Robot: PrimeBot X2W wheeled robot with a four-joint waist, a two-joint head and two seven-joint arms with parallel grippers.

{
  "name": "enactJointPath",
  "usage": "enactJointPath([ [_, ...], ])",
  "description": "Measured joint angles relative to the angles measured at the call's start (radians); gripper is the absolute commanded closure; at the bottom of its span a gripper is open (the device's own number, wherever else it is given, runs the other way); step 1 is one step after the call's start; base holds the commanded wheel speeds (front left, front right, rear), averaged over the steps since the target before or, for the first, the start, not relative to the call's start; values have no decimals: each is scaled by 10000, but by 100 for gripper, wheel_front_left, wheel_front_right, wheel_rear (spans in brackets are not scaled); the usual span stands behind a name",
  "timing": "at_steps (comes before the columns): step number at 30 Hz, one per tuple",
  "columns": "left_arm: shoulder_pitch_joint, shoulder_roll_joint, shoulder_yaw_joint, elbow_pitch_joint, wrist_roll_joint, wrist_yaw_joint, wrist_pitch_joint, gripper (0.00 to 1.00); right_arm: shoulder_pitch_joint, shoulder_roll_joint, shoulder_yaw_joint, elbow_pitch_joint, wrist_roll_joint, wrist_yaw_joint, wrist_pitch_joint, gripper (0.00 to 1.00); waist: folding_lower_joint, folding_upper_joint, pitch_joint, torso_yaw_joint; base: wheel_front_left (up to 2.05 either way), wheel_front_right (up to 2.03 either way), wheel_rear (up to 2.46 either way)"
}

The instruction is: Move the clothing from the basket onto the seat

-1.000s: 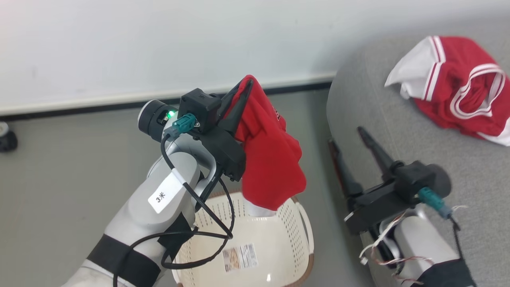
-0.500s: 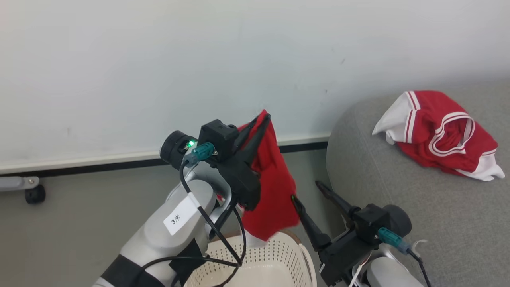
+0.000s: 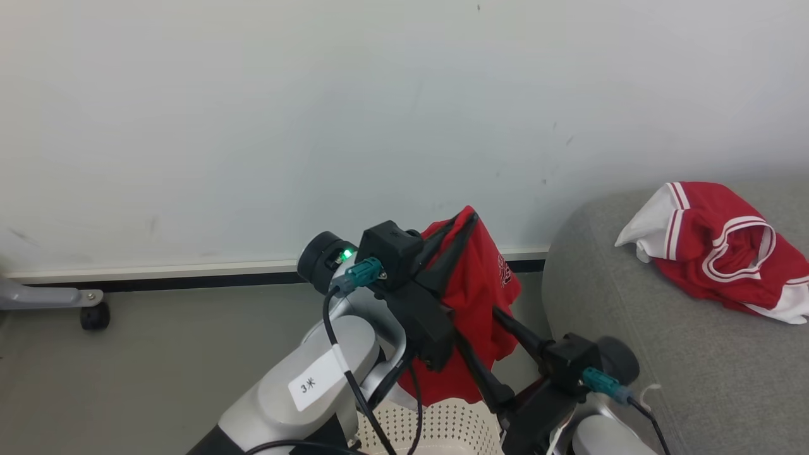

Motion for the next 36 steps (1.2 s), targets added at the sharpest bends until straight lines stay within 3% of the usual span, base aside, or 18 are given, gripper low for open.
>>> enactJointPath([
  [12, 61, 8, -295, -642, -165, 299, 117, 100, -1496, 15, 968, 917, 119, 0, 0, 0, 0, 0, 6, 274, 0, 0, 0],
  [13, 61, 8, -311, -673, -176, 339, 138, 100, -1580, 19, 1093, 963, 188, 0, 0, 57, 0, 1, 19, 283, 0, 0, 0],
  [15, 61, 8, -322, -690, -242, 347, 140, 100, -1724, 27, 1298, 1049, 408, 2, 0, 100, 0, 0, 47, 295, 0, 0, 0],
  [25, 221, 247, 75, -462, -548, 604, 165, 98, -1976, -199, 1609, 1175, 1064, 10, 2, 100, 1, 1, 184, 91, 0, 0, 0],
  [26, 294, 307, 123, -443, -571, 604, 165, 81, -1986, -274, 1593, 1174, 1093, 10, 2, 100, 1, 1, 195, 42, 0, 0, 0],
  [27, 368, 378, 151, -424, -571, 617, 142, 55, -1999, -347, 1565, 1168, 1139, 10, 2, 100, 1, 0, 204, -13, 0, 0, 0],
  [29, 523, 489, 230, -384, -606, 692, 121, 22, -2029, -495, 1469, 1137, 1170, 10, 2, 100, 1, 0, 221, -136, 0, 0, 0],
  [30, 585, 527, 249, -364, -623, 692, 105, 0, -2057, -579, 1407, 1110, 1225, 10, 2, 100, 0, 1, 230, -202, 0, 0, 0],
  [36, 991, 673, 318, -359, -675, 725, -17, 0, -2154, -1181, 880, 934, 1300, 10, 2, 100, 1, 1, 261, -653, 0, 0, 0],
])
